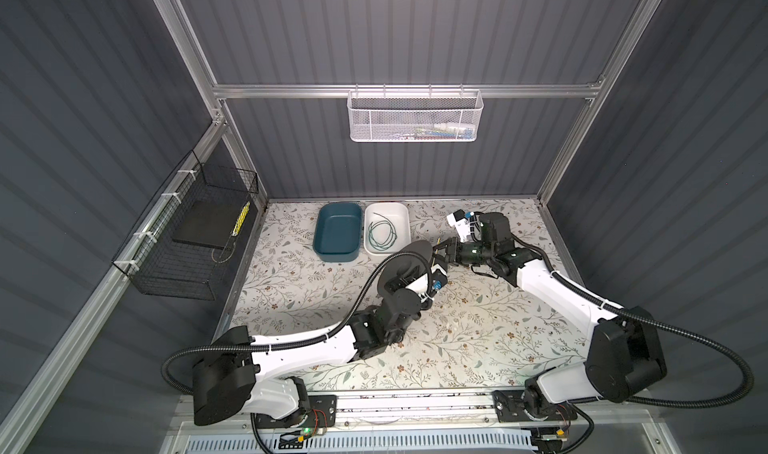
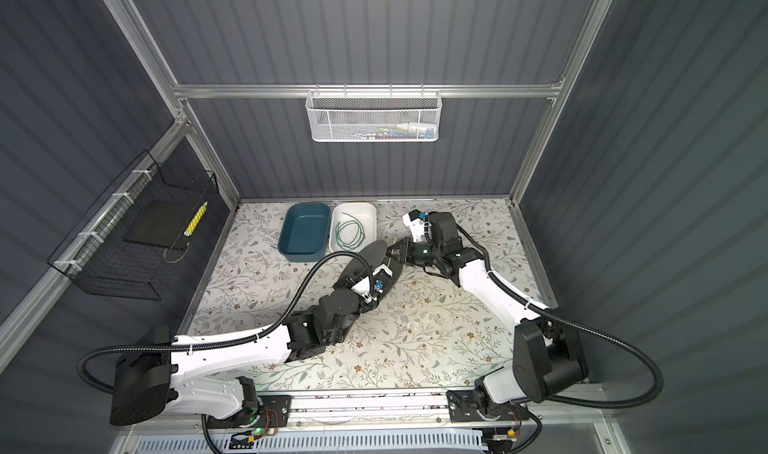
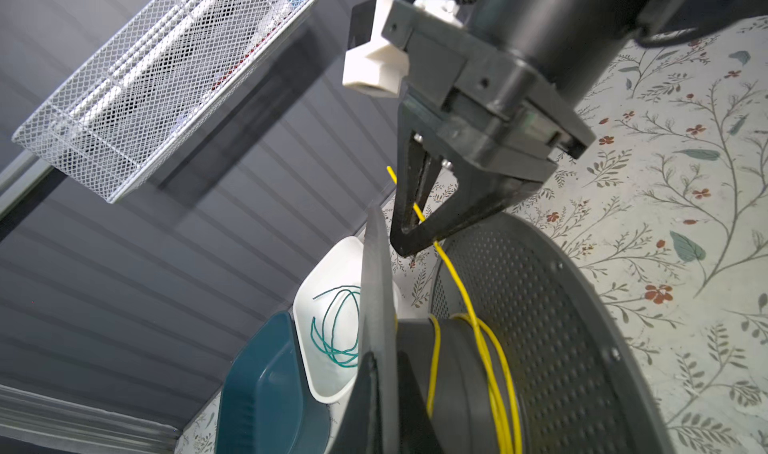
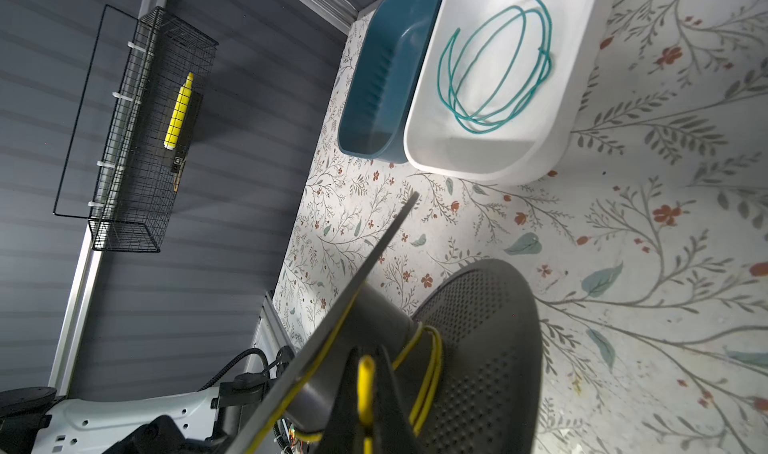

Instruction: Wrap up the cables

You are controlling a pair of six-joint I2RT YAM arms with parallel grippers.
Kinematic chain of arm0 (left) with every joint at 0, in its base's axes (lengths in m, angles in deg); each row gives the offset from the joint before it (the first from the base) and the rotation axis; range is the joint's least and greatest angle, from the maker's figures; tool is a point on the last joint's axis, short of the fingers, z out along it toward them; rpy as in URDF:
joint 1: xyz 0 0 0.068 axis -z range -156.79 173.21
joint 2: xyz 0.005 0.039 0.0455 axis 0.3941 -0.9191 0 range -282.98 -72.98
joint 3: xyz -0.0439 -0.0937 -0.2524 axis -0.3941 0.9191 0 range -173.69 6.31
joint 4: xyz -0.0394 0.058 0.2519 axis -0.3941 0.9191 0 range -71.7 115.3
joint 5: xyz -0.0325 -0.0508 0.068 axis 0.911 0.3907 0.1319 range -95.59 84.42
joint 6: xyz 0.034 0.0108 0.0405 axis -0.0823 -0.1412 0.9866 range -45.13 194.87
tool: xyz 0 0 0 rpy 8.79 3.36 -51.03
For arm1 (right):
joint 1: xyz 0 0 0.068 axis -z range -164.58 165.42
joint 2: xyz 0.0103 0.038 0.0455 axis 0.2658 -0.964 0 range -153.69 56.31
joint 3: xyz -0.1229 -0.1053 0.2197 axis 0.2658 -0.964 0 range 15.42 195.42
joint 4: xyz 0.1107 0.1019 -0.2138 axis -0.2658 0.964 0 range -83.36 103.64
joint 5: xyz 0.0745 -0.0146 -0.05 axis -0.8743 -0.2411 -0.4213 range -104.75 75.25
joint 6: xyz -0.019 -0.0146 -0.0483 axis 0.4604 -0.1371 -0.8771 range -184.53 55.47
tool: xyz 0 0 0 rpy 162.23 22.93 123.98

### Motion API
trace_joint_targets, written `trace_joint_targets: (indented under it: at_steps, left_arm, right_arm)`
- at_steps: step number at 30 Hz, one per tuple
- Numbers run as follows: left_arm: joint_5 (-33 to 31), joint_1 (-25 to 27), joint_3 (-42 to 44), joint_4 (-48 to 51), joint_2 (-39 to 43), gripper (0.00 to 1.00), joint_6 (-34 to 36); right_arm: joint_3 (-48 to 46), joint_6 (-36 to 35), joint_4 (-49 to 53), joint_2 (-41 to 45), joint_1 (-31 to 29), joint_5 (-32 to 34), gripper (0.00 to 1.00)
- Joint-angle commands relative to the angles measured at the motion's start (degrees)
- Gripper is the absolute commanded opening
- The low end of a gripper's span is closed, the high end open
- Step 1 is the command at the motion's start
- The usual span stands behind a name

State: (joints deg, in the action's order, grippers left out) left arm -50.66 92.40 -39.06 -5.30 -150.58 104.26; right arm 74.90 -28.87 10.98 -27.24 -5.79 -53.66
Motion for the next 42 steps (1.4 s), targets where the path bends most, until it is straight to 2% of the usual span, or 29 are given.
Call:
trace_joint_targets:
  at_steps: [1, 5, 15, 20, 24, 33, 42]
  left_arm:
    - [-0.67, 4.25, 2.29, -3.11, 0.92, 0.00, 5.26]
    - [-0.21, 5.92, 4.06, -6.84, 1.14, 0.00, 7.56]
    - [-0.14, 8.32, 7.74, -21.57, -0.69, 0.00, 15.78]
    - [2.15, 8.95, 7.44, -24.04, -2.07, 0.00, 17.35]
    - [3.19, 9.63, 6.98, -27.10, -4.39, 0.00, 20.40]
    - [5.79, 10.01, 5.23, -33.66, -9.37, 0.00, 24.94]
    - [5.75, 10.13, 5.90, -37.67, -9.90, 0.00, 23.47]
  right_arm:
    - [2.95, 0.89, -11.11, -2.49, 7.06, 17.04, 0.00]
    - [4.56, 1.43, -8.44, -5.08, 7.40, 16.42, 0.00]
    - [6.74, 1.52, -3.52, -10.10, 7.67, 9.74, 0.00]
    - [8.15, 1.00, -1.86, -12.66, 7.76, 6.40, 0.00]
    - [7.28, 1.83, -2.56, -12.78, 7.76, 6.70, 0.00]
    - [1.59, 6.92, -9.47, -13.65, 7.33, 6.12, 0.00]
    - [-3.59, 13.64, -18.98, -13.66, 7.76, 5.02, 0.00]
